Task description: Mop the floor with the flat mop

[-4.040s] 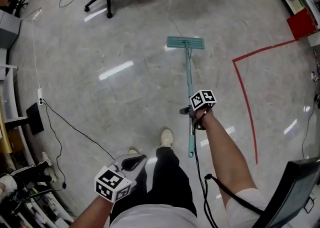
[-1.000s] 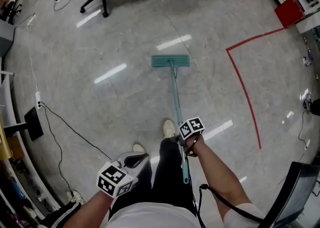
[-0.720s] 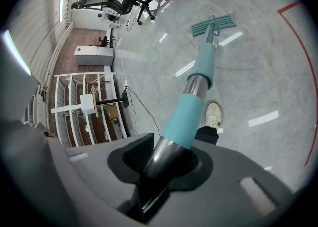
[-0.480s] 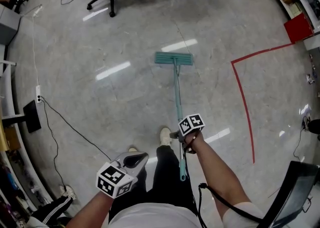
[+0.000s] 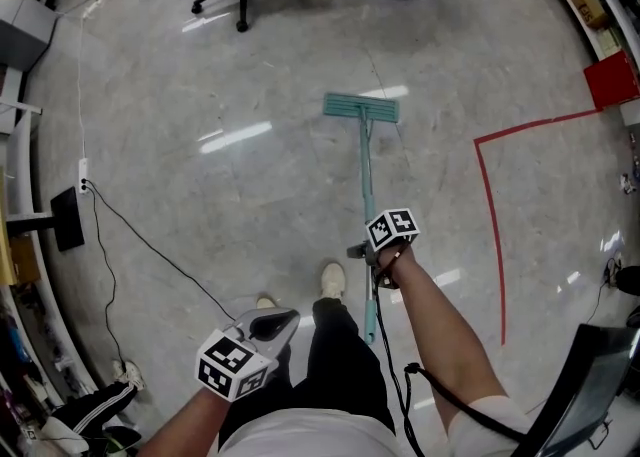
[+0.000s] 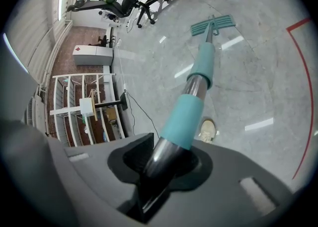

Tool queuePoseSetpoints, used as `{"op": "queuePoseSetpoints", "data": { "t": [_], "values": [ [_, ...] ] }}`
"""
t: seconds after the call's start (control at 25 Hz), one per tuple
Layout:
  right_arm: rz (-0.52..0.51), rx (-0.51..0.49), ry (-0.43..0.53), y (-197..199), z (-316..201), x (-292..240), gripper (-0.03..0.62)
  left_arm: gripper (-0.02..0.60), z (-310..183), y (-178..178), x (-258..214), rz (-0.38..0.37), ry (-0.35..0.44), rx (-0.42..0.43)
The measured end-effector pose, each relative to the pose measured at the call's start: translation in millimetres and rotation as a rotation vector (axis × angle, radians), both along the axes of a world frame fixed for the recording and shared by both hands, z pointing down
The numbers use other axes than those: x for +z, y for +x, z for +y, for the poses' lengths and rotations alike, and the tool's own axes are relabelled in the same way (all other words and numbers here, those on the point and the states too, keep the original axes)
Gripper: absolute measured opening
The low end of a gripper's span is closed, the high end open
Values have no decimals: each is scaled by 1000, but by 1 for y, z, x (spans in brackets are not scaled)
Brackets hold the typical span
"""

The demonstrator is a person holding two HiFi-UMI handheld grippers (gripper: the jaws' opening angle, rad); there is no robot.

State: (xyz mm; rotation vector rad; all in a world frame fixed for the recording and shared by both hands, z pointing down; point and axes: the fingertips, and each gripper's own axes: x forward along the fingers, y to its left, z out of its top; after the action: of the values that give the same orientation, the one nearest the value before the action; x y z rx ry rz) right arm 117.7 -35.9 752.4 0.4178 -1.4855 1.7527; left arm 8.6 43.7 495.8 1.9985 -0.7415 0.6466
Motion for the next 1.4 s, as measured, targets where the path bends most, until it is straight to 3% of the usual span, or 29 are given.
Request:
{"op": "queuePoseSetpoints", "data": {
  "t": [0.36, 0.6, 1.08, 1.4],
  "values": [
    [6, 45, 24, -2, -45, 2, 98, 6, 11, -13, 1, -13, 4, -23],
    [-14, 64, 37, 2, -33, -16, 98, 6, 26, -20, -3, 1, 20, 0],
    [-8, 32, 50, -18, 151, -52, 98, 6, 78, -58, -10, 30, 52, 82],
    [-29, 65, 14, -47, 256, -63, 98, 6, 117, -85, -5, 32, 58, 126]
  ]
}}
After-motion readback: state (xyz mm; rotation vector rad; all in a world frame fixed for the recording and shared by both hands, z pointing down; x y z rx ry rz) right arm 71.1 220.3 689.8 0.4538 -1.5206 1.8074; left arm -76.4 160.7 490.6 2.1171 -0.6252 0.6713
